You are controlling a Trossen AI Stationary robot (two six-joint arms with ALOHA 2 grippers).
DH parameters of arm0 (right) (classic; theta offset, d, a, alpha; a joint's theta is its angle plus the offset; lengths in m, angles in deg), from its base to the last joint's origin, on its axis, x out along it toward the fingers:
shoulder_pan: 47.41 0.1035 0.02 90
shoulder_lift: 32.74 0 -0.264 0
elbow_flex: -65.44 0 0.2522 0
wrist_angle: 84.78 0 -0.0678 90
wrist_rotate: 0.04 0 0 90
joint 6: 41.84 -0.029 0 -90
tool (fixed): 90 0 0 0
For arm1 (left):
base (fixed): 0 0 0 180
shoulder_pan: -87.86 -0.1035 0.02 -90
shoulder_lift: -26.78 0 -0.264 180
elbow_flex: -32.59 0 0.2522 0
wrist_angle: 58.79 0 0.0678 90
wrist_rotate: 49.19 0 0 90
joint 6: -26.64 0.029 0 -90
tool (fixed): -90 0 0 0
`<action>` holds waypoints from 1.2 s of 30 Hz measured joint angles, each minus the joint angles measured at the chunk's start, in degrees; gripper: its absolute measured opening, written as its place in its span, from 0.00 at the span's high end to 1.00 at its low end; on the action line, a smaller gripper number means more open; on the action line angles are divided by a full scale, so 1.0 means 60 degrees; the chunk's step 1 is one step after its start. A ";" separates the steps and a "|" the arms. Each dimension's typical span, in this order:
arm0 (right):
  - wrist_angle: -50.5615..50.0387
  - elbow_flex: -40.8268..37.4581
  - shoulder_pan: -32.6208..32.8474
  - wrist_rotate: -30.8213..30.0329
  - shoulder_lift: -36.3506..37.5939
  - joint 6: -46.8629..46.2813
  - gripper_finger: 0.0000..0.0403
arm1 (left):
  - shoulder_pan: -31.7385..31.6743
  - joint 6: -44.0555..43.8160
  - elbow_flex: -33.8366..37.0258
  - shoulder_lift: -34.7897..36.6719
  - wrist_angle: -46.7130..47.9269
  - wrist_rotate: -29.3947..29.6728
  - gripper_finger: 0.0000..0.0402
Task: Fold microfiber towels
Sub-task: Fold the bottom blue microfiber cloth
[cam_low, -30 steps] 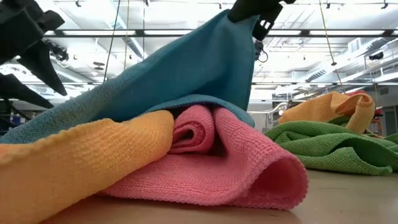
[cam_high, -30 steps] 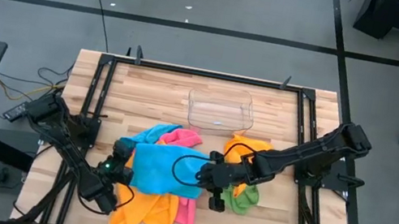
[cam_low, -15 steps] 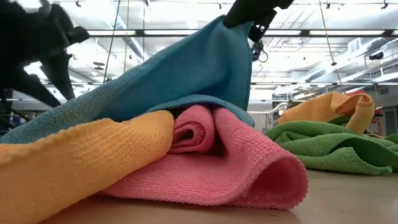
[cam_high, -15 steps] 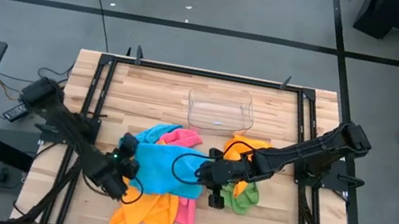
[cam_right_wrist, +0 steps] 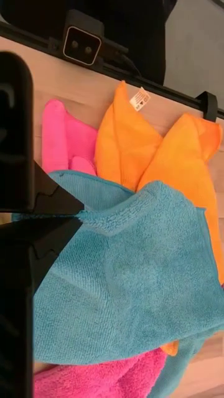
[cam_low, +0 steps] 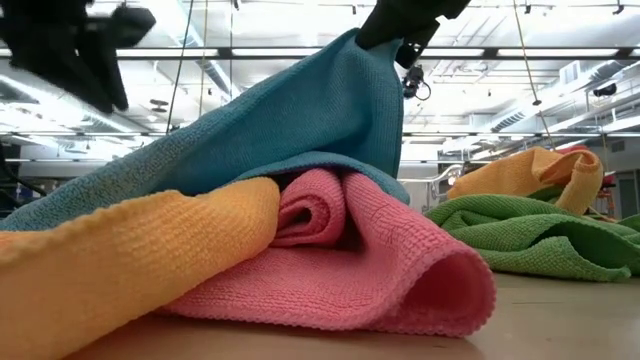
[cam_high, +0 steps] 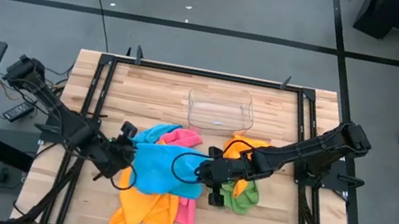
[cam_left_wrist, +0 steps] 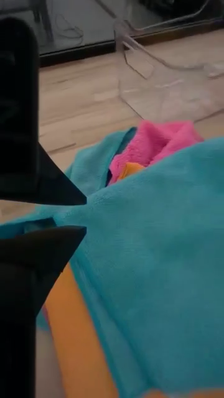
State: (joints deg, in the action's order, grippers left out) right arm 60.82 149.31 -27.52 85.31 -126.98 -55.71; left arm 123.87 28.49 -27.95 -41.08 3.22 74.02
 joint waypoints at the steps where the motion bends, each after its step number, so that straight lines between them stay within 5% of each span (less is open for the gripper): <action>1: 0.0002 0.0000 -0.0003 -0.0002 0.0000 0.0000 0.97 | 0.0001 0.0462 0.0208 -0.0147 -0.0174 -0.0003 0.79; 5: 0.0040 0.0000 -0.0003 0.0000 0.0000 -0.0066 0.97 | 0.0105 0.1783 0.0745 -0.0647 -0.0176 0.0119 0.72; 16: 0.0220 0.0000 -0.0003 0.0000 0.0000 -0.0197 0.97 | 0.0069 0.2372 0.0841 -0.1729 -0.0069 0.0929 0.63; 36: 0.0294 0.0000 0.0019 0.0000 0.0000 -0.0262 0.97 | -0.0073 0.1475 0.0841 -0.2622 -0.0137 0.1246 0.76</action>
State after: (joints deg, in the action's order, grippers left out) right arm 62.58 149.31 -27.40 85.31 -126.98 -57.28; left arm 123.43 37.33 -22.91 -56.81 2.40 81.49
